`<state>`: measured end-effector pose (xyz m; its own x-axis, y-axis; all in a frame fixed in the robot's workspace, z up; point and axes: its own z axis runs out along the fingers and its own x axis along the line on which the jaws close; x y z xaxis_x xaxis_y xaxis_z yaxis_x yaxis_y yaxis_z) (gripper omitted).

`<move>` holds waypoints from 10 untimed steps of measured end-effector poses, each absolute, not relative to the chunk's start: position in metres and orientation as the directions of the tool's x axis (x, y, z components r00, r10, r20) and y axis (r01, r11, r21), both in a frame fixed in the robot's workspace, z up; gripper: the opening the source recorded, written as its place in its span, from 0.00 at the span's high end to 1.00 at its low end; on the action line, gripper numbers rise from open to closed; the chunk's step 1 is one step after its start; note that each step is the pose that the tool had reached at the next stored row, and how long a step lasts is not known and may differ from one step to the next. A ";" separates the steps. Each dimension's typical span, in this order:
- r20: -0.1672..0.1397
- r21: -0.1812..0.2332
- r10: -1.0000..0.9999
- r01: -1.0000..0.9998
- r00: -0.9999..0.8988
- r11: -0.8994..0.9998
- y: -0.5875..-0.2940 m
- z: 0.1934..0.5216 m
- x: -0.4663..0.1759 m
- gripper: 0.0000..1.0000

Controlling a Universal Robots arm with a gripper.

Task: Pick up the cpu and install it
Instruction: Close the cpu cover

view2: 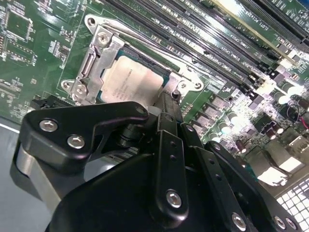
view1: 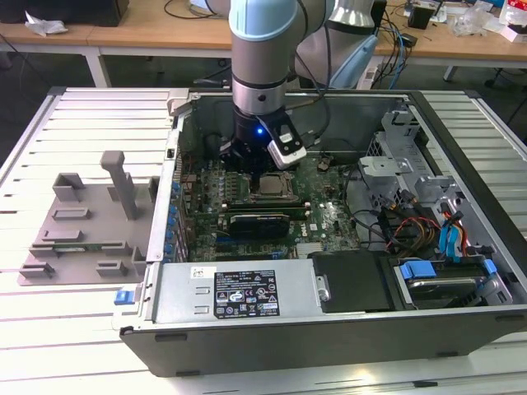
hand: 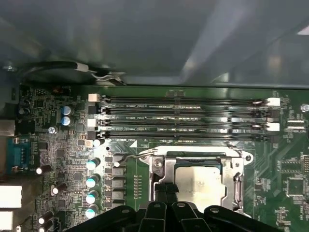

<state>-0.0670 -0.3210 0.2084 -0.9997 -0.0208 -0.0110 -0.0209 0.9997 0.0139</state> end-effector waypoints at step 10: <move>-0.011 0.014 -0.024 -0.024 -1.000 1.000 -0.321 0.204 -0.067 0.89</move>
<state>-0.0671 -0.3211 0.2038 -0.9996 -0.0243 -0.0107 -0.0245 0.9996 0.0135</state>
